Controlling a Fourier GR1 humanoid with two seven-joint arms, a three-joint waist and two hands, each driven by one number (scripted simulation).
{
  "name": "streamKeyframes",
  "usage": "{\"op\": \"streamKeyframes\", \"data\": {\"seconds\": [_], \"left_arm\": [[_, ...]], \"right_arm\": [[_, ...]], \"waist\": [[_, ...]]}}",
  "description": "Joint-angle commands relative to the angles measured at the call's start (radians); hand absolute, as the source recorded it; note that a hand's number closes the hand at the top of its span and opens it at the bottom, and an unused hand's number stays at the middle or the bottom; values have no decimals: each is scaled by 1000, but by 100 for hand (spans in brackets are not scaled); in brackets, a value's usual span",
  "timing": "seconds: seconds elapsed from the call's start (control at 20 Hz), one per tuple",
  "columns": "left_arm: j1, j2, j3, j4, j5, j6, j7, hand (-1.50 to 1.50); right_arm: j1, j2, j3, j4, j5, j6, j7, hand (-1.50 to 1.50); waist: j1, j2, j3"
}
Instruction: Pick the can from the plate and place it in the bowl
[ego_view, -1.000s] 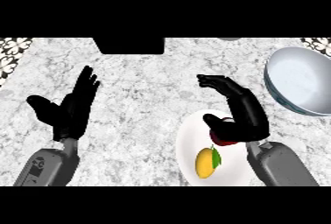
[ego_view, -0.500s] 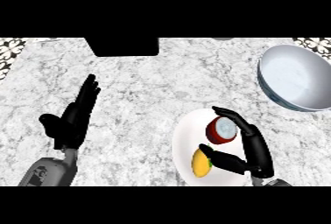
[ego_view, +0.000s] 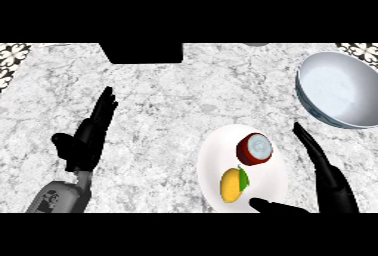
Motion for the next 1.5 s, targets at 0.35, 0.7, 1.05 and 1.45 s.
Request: {"op": "streamKeyframes", "data": {"seconds": [0.35,0.7,1.05,1.45], "left_arm": [[46,-27,-1,-25,-23,-25,-17,0],[57,-10,39,-41,-9,-72,-11,0],[39,-65,53,-50,-80,-67,32,0],[-6,-125,70,-1,-126,-77,43,0]], "right_arm": [[-108,-137,-38,-171,84,172,616,-150],[-235,-113,-21,-77,91,308,827,-150],[-197,-17,-65,68,102,401,667,-150],[-75,16,-147,12,50,469,525,-150]], "waist": [[20,3,0],[23,3,1],[17,3,2],[12,3,2]]}}
